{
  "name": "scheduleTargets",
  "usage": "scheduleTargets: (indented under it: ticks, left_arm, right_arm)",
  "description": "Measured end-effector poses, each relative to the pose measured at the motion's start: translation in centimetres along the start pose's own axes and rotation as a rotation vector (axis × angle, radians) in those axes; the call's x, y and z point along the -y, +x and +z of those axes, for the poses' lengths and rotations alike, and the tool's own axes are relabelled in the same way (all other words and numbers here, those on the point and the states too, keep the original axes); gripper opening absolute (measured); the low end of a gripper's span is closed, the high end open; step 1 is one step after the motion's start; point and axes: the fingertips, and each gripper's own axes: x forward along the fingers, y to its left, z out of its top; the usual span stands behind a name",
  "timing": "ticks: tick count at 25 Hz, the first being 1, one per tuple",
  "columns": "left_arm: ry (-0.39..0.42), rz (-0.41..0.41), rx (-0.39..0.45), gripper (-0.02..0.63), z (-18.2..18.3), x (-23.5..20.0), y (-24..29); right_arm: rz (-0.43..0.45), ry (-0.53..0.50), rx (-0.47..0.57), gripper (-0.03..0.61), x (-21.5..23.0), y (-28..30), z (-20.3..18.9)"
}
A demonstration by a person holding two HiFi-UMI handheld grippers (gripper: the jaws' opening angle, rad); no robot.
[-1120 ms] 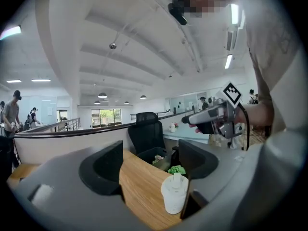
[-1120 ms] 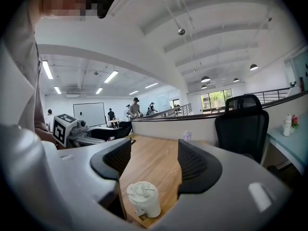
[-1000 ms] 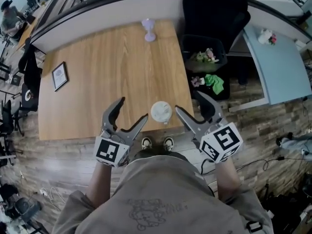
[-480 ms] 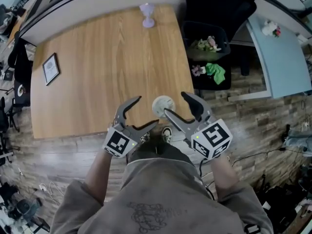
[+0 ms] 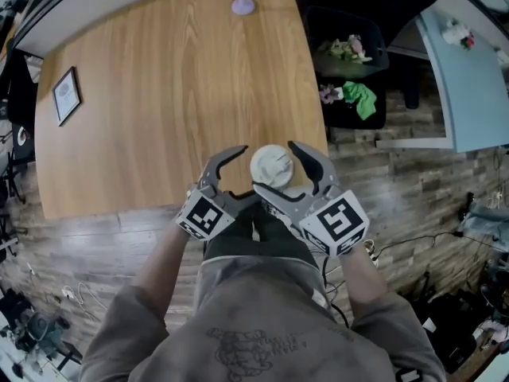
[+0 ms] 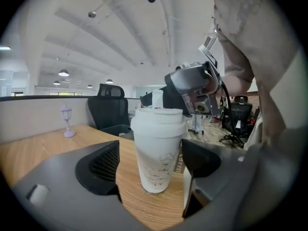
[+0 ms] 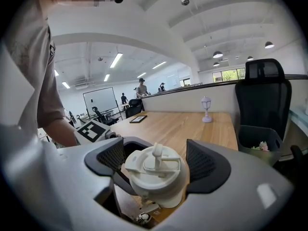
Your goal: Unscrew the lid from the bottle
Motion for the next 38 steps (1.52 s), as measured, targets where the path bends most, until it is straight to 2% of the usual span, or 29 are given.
scheduleTargets:
  ticks: [4,11,13,15,17,20,24,29,32,35,38]
  left_arm:
    - [0.016,-0.057,0.014,0.407,-0.9,0.3,1.3]
    - [0.012,-0.175,0.058,0.420,-1.2,0.9,3.0]
    - [0.002,-0.205,0.068,0.420,-1.3,1.2,3.5]
    - [-0.016,-0.229,0.083,0.419,-1.2,1.4,3.8]
    - [-0.035,-0.240,0.098,0.394,-1.1,1.6,3.9]
    - [-0.050,-0.237,0.108,0.393,-0.9,1.7,4.0]
    - [-0.059,-0.235,0.113,0.391,-0.9,1.7,4.0]
    - [-0.044,-0.259,0.107,0.390,-1.1,1.8,4.3]
    - [0.013,-0.298,0.086,0.390,-1.6,2.0,4.3]
    - [0.006,-0.322,0.084,0.390,-1.4,2.1,4.3]
    - [0.007,-0.334,0.082,0.390,-1.4,2.0,4.5]
  right_arm:
    - [-0.011,-0.004,-0.022,0.403,0.2,1.0,-1.5]
    - [0.009,0.001,0.025,0.416,-0.1,1.6,-1.2]
    - [0.022,-0.008,0.023,0.433,-0.2,1.8,-1.4]
    - [0.033,-0.044,0.005,0.481,-0.5,2.1,-1.8]
    - [0.019,-0.076,-0.008,0.491,-0.6,2.4,-2.0]
    - [0.004,-0.095,-0.023,0.488,-0.2,2.6,-2.5]
    - [0.038,-0.157,-0.019,0.486,-0.2,2.9,-2.6]
    - [0.184,-0.230,0.001,0.485,-0.8,2.8,-2.6]
    - [0.366,-0.329,0.024,0.485,-1.7,2.5,-2.5]
    - [0.587,-0.479,-0.038,0.485,-2.5,1.8,-3.3]
    - [0.712,-0.515,-0.088,0.484,-2.5,1.5,-3.8]
